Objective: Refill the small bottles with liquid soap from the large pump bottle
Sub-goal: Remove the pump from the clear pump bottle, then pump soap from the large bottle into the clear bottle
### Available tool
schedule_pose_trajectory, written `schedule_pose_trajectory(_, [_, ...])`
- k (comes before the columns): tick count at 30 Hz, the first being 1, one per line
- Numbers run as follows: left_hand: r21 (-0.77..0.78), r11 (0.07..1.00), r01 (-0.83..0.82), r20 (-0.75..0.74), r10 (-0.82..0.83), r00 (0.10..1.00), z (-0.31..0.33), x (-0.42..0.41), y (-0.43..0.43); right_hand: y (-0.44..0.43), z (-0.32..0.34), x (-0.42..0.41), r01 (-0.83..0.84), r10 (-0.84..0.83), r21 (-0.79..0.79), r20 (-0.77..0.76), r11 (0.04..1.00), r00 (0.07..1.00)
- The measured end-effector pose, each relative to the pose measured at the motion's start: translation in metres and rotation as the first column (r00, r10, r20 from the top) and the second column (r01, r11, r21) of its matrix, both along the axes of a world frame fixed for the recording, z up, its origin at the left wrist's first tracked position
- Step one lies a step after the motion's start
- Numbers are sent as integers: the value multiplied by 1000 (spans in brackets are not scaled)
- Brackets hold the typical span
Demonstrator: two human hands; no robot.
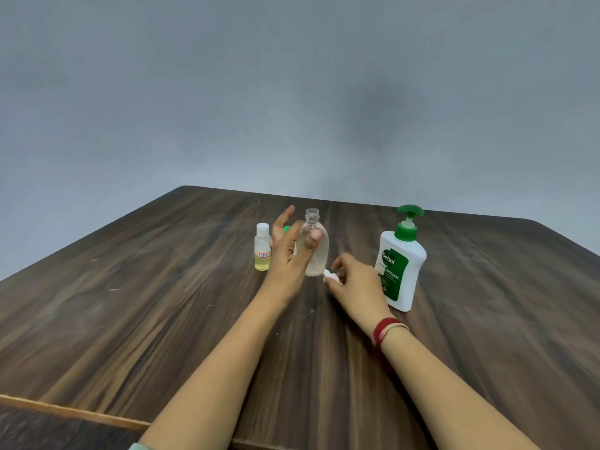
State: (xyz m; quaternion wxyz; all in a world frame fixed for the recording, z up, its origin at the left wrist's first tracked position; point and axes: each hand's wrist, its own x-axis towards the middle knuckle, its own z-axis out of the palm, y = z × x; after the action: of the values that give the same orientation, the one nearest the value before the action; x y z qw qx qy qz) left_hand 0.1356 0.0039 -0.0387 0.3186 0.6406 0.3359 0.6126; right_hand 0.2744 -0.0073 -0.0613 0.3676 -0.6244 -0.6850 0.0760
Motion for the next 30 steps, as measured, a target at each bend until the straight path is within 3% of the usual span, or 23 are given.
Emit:
schedule_pose_trajectory(9, [4, 996, -94, 9, 94, 996, -1, -1, 3, -1, 1, -7, 110, -107, 9, 332, 994, 937])
schedule_pose_trajectory(14, [31, 995, -98, -1, 98, 995, -5, 0, 7, -7, 11, -7, 121, -123, 27, 367, 992, 922])
schedule_pose_trajectory(16, [48, 994, -101, -14, 101, 995, -8, 1, 9, -14, 21, -5, 91, -143, 192, 284, 977, 948])
schedule_pose_trajectory(17, [54, 994, -99, -18, 100, 995, -9, 1, 10, -18, 27, -3, 59, -138, 347, 208, 936, 968])
schedule_pose_trajectory(19, [61, 993, -103, -28, 105, 994, -11, 2, 12, -25, 40, 4, 42, -153, 684, 103, 728, 983])
schedule_pose_trajectory(21, [57, 992, -109, -43, 112, 993, -14, 2, 13, -27, 51, 19, 89, -205, 848, 24, 522, 978])
schedule_pose_trajectory(22, [50, 993, -108, -52, 111, 992, -15, 2, 14, -27, 56, 28, 142, -220, 868, -39, 476, 975])
schedule_pose_trajectory(23, [43, 994, -103, -58, 105, 993, -16, 3, 13, -27, 59, 37, 213, -225, 850, -115, 482, 967])
schedule_pose_trajectory(25, [37, 996, -87, -65, 89, 994, -18, 4, 14, -25, 62, 53, 327, -222, 721, -241, 611, 945])
schedule_pose_trajectory(27, [32, 997, -66, -71, 69, 995, -20, 6, 15, -22, 59, 63, 337, -213, 560, -276, 757, 937])
schedule_pose_trajectory(30, [9, 998, -60, -106, 61, 993, -22, 9, 16, -15, 50, 68, 271, -173, 365, -278, 891, 945])
